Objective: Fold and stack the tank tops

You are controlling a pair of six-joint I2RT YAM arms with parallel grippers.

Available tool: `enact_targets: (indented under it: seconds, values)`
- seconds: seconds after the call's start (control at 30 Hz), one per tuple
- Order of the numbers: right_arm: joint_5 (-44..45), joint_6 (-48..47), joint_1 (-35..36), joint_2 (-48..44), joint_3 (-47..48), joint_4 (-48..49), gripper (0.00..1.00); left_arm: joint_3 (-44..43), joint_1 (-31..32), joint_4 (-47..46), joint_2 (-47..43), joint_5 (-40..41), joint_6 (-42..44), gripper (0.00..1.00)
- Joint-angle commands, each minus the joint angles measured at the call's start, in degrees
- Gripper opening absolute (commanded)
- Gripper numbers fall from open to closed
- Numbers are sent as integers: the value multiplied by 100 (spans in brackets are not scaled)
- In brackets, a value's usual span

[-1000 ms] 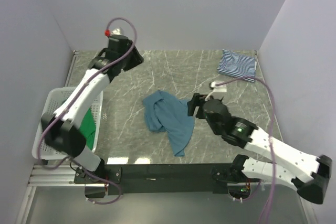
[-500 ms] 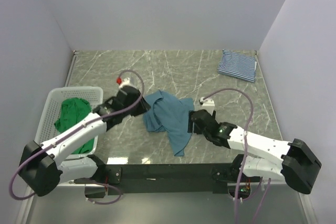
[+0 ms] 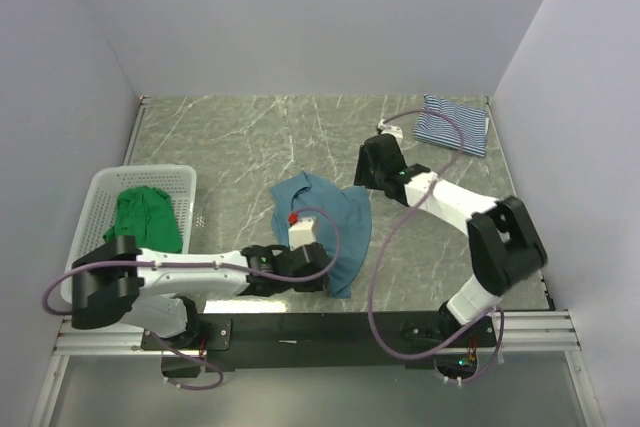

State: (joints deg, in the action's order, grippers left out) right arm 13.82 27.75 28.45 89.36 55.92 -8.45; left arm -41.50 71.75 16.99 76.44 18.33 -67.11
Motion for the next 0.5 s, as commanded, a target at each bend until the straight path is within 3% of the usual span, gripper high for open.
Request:
enact_targets:
  seconds: [0.0,0.2,0.47]
  values:
    - [-257,-393,-129,702,559,-78,60,-280,330,-204,335,374,-215,39]
    - [-179,-428,-182,1486,1087,-324,57,-693,744,-109,924,610,-57,48]
    - [-257,-261,-182,1777,1061,-350,54,-746,868,-355,1284,619,233,55]
